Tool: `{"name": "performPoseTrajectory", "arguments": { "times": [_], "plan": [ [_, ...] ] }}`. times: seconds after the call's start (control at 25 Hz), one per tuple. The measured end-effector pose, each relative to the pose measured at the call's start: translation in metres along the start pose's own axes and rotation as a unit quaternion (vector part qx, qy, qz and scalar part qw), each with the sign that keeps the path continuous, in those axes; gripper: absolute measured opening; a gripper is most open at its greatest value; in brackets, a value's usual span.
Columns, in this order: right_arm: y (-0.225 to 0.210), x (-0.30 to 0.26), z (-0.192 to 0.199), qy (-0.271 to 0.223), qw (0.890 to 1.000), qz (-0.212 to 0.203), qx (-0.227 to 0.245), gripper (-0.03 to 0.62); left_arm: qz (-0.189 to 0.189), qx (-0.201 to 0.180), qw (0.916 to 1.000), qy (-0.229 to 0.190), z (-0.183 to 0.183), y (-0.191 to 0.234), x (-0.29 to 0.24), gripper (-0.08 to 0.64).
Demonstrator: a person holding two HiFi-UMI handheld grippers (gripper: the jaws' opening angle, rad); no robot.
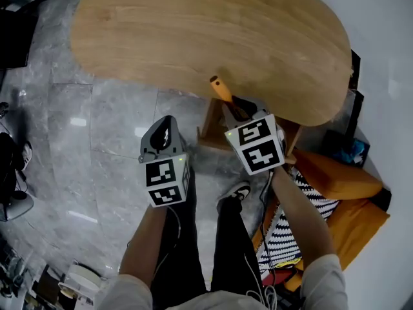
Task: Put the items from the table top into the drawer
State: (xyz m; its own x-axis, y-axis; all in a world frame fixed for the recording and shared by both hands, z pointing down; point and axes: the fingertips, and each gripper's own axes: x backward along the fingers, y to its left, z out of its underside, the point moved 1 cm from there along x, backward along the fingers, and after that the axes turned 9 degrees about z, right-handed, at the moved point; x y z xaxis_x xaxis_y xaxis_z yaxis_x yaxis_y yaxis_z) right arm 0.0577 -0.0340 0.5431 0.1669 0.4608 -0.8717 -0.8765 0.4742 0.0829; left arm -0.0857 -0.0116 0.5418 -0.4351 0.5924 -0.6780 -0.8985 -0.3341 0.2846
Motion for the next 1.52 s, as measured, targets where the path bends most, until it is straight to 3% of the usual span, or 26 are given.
{"name": "performPoseTrajectory", "arguments": {
  "times": [0.44,0.76,0.8,0.88,0.92,1.52],
  "plan": [
    [-0.025,0.048,0.091,0.036,0.999,-0.008,0.038,0.066,0.028,-0.003,0.9992,0.026,0.038,-0.075,-0.009,0.011],
    [-0.031,0.044,0.113,0.041,0.997,0.002,0.059,0.072,0.046,-0.025,0.9979,0.039,0.043,-0.098,-0.023,0.011],
    [-0.032,0.043,0.113,0.036,0.997,0.008,0.068,0.084,0.045,-0.027,0.9978,0.040,0.043,-0.098,-0.024,0.009],
    [-0.036,0.043,0.112,0.033,0.996,0.013,0.079,0.175,0.042,-0.030,0.9979,0.040,0.040,-0.097,-0.025,0.011],
    [-0.038,0.043,0.112,0.034,0.996,0.012,0.080,0.172,0.039,-0.031,0.9980,0.040,0.039,-0.095,-0.026,0.011],
    [-0.064,0.057,0.127,0.024,0.999,0.037,0.009,0.147,0.038,-0.044,0.9977,0.036,0.028,-0.104,-0.030,0.011]
  ]
}}
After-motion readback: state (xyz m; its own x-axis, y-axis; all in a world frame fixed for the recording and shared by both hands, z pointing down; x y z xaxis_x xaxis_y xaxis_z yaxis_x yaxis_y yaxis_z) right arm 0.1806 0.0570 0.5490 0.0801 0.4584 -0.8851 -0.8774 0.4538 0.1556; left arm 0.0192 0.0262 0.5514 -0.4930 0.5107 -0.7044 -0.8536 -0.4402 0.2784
